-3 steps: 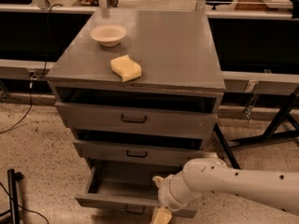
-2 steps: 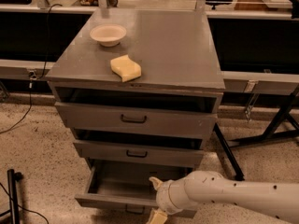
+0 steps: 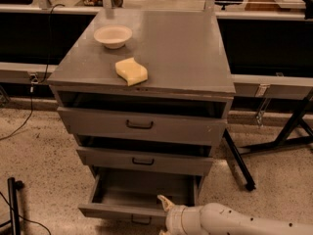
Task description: Close bottom drawer
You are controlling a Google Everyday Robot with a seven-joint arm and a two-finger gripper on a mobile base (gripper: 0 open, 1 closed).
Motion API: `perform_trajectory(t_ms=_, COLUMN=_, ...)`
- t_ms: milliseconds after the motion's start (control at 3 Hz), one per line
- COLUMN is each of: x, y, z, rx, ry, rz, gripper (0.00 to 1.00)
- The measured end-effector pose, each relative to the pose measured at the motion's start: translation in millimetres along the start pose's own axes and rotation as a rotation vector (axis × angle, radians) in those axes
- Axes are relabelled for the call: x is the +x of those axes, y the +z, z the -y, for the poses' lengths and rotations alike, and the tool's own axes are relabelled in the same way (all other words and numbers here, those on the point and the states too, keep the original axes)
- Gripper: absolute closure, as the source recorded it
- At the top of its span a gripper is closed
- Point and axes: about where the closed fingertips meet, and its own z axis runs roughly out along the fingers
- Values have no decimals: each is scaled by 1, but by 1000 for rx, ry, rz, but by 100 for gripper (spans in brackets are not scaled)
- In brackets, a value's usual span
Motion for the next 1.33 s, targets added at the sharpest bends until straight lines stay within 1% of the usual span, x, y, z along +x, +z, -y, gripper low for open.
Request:
perform_trajectory(t_ms=333, x=0, y=0, z=0, rx=0, ry=0, rz=0, gripper=0)
perform_trajectory(t_ms=667, x=8, y=5, z=1, rx=26, ry=-2, rz=27, gripper=0)
perform_trajectory(t_ms=1000, x=39, y=22, z=4, rx=89, ry=-11, rz=58, gripper=19)
perform_trajectory(t_ms=1333, x=63, y=41, z=2, rx=123, ry=-62, rz=109, gripper=42)
